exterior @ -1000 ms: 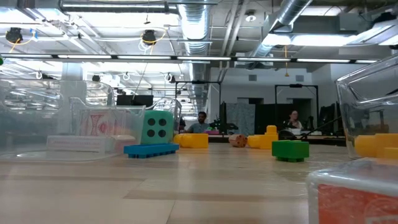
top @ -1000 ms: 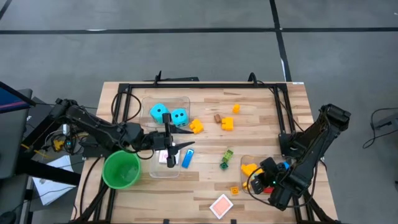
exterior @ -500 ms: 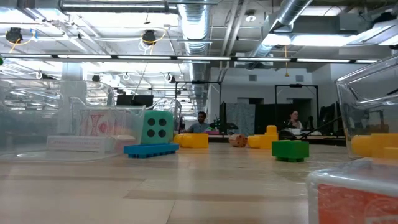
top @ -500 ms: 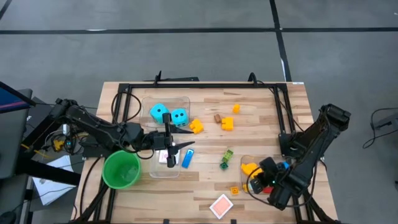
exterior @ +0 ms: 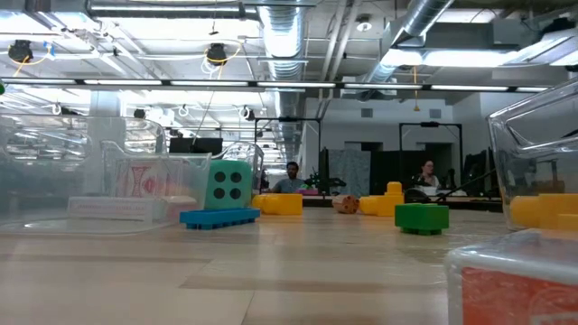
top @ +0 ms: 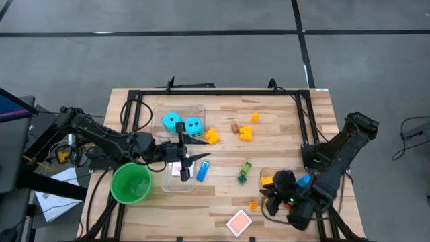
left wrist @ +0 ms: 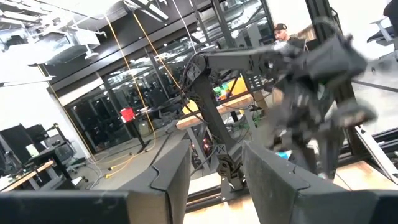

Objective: Pick & Place Toys
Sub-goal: Put the green game piece into the bottom right transparent bin

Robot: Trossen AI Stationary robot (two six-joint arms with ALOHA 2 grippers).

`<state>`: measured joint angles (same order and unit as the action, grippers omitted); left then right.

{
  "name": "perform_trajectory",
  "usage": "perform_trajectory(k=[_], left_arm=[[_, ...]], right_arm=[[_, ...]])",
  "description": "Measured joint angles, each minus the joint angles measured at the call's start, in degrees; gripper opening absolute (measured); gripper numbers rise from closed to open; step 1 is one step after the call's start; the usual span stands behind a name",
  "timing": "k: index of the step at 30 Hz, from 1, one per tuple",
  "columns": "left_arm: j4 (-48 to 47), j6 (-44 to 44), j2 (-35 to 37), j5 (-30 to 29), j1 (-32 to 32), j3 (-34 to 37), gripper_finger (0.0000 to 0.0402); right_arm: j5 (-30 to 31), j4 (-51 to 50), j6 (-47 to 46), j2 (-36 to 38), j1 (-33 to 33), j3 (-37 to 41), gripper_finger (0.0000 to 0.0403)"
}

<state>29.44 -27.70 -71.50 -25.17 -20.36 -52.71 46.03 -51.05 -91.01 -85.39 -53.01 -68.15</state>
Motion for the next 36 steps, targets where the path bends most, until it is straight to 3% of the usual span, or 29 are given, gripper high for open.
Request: perform_trajectory(k=[5,11,14,20,24,29,36], left_arm=[[-0.84,0.00,0.00,0.00,0.00,0.00,0.0137],[-1.23,0.31,0.00,-0.02,-0.71,0.00,0.0137],[-1.99,0.85,0.00,0.40,-1.88,0.00,0.0136],[-4.54,0.74,-0.02,8.74,-4.01,0.00,0.0142],[-7.27,0.74,-0.02,11.57,-5.93,0.00,0.0154],[-9.96,0.68,-0.22,11.60,-8.85,-0.02,0.0187],[-10.03,0.74,-4.44,4.27,-9.92,-0.02,0.0274]], right_arm=[[14.32,10.01,21.06,0.04,-4.17,-4.06,0.0108],[21.31,26.07,44.40,0.04,-7.12,-4.27,0.0108],[21.77,29.51,49.63,0.04,-7.73,-4.30,0.0108],[23.57,30.45,52.93,0.02,-7.39,-4.27,0.0123],[23.59,30.59,54.19,0.02,-6.65,-4.28,0.0166],[23.24,30.67,56.15,0.03,-5.43,-4.29,0.0254],[21.52,30.71,58.69,0.62,-4.22,-4.27,0.0347]])
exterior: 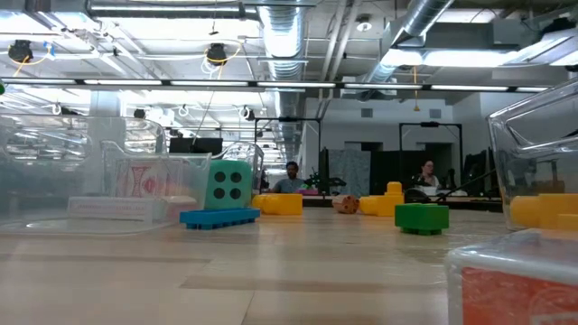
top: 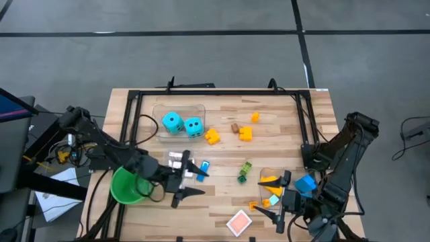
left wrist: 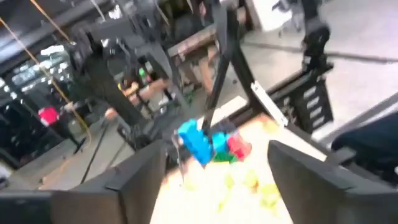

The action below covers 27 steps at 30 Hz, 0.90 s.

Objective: Pick & Place Toys
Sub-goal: Put the green game piece into the bottom right transparent bin

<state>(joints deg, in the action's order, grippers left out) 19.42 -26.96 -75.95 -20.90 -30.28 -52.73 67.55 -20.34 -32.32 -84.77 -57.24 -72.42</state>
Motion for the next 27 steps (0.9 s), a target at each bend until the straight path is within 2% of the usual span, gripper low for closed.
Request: perform_trajectory(k=[6,10,16,27], left_arm=[[5.44,-1.15,-7.38,-1.65,2.79,-1.08,0.0353],[5.55,-0.14,-13.19,-0.84,5.72,-4.41,0.0381],[2.50,2.32,-24.36,7.41,8.71,-12.59,0.0383],[-12.74,6.52,-40.62,9.44,11.55,-28.18,0.0375]], right_arm=[[-0.34,-0.04,0.00,0.91,0.05,0.00,0.0377],[-0.22,-0.22,-0.02,1.15,0.04,0.00,0.0379],[-0.22,-0.12,-0.07,1.26,0.03,-0.02,0.0379],[-0.34,-0.12,-0.22,1.26,-0.17,-0.02,0.0379]])
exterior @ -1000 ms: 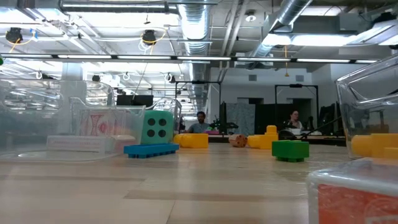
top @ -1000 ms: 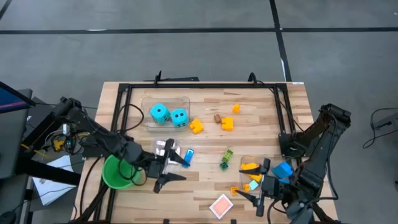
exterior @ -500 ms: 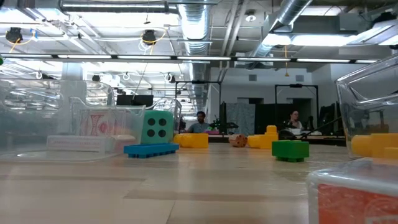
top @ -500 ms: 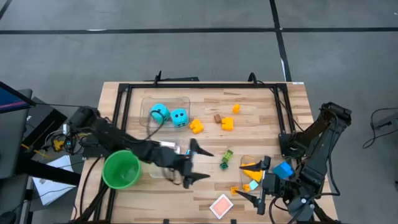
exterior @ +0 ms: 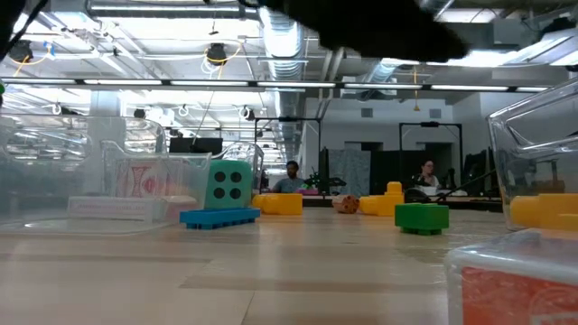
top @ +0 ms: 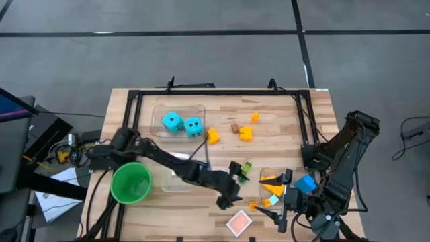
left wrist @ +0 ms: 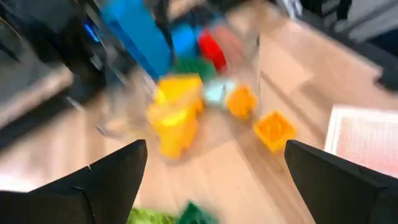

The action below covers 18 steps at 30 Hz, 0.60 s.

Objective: Pick & Place Toys
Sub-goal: Put the green game piece into the bottom right transparent bin

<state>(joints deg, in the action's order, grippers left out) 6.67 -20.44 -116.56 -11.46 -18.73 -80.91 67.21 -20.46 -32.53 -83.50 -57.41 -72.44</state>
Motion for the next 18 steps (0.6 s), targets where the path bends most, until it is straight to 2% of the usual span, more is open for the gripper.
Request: perform_trajectory(k=[4,7,10,15,18], left_arm=[[-2.82,2.71,-4.00,5.84,2.42,-2.52,0.0368],[-3.63,2.82,-5.80,7.33,4.11,-2.71,0.0361],[-6.14,2.91,-5.91,7.68,5.80,-2.71,0.0353],[-7.18,5.84,-5.81,15.21,8.29,-1.57,0.0343],[-6.29,6.18,-5.99,16.09,8.65,-1.37,0.0338]], right_arm=[[-0.06,0.03,-0.02,0.00,0.02,0.00,0.0379],[-0.09,0.01,-0.02,0.00,0.07,0.00,0.0379],[-0.21,-0.02,-0.02,0.00,0.07,0.00,0.0379],[-0.32,-0.10,-0.02,0.00,0.07,0.00,0.0379],[-0.42,-0.12,0.00,0.00,0.07,0.00,0.0379]])
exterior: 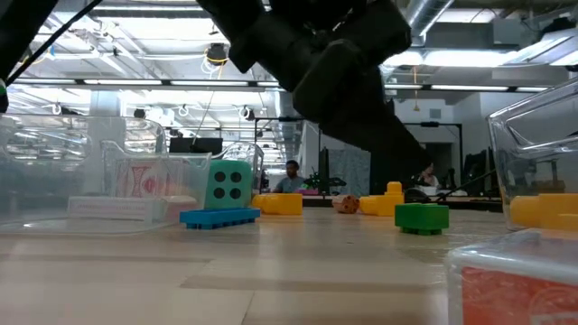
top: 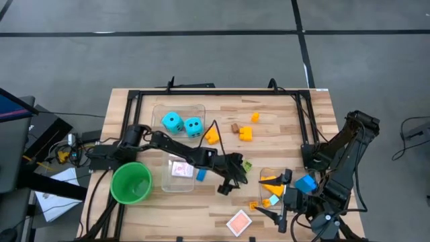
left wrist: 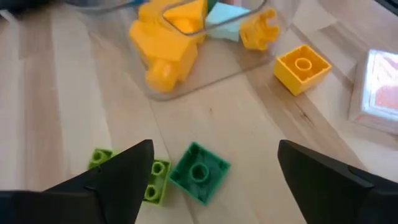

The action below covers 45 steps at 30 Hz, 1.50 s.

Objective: Pick & Place Toys
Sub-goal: Put the green game piece into the bottom right transparent bin

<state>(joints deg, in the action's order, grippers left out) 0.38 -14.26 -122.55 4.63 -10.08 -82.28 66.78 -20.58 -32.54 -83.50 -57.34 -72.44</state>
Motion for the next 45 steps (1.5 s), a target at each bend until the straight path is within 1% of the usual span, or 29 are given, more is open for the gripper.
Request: perform_trajectory(k=[3,6,8,11,14,27,32,42,45], left_arm=[[-0.60,0.01,-0.55,0.93,-0.18,0.15,0.0335],[0.30,0.95,-1.49,3.89,-0.29,0.17,0.0335],[1.84,1.11,-2.38,4.38,-0.38,0.15,0.0335],[1.22,1.40,-2.46,4.63,-0.40,0.21,0.0333],[0.99,2.67,-2.44,6.31,-0.49,0.17,0.0329],[-3.18,5.73,-2.44,6.69,0.32,0.17,0.0316],[-6.60,5.78,-1.94,6.54,0.37,0.17,0.0309],[-13.55,7.27,2.07,5.96,0.12,0.20,0.0301],[-13.83,6.72,3.74,5.90,-0.33,0.20,0.0301]], right_arm=[[-1.06,0.00,-0.01,-0.02,0.00,0.00,0.0379],[-1.11,0.01,0.00,-0.02,0.01,0.00,0.0379],[-1.14,0.04,0.00,-0.02,0.11,0.00,0.0379],[-1.16,0.04,0.00,-0.02,0.11,0.00,0.0379],[-1.18,0.04,0.00,-0.02,0.13,0.00,0.0379],[-1.35,0.04,0.02,-0.02,0.02,0.00,0.0379],[-2.62,0.04,0.02,-0.04,0.02,0.00,0.0379],[-2.82,0.04,0.05,-0.04,0.02,0.00,0.0379],[-2.90,0.04,0.05,-0.04,0.00,0.00,0.0379]])
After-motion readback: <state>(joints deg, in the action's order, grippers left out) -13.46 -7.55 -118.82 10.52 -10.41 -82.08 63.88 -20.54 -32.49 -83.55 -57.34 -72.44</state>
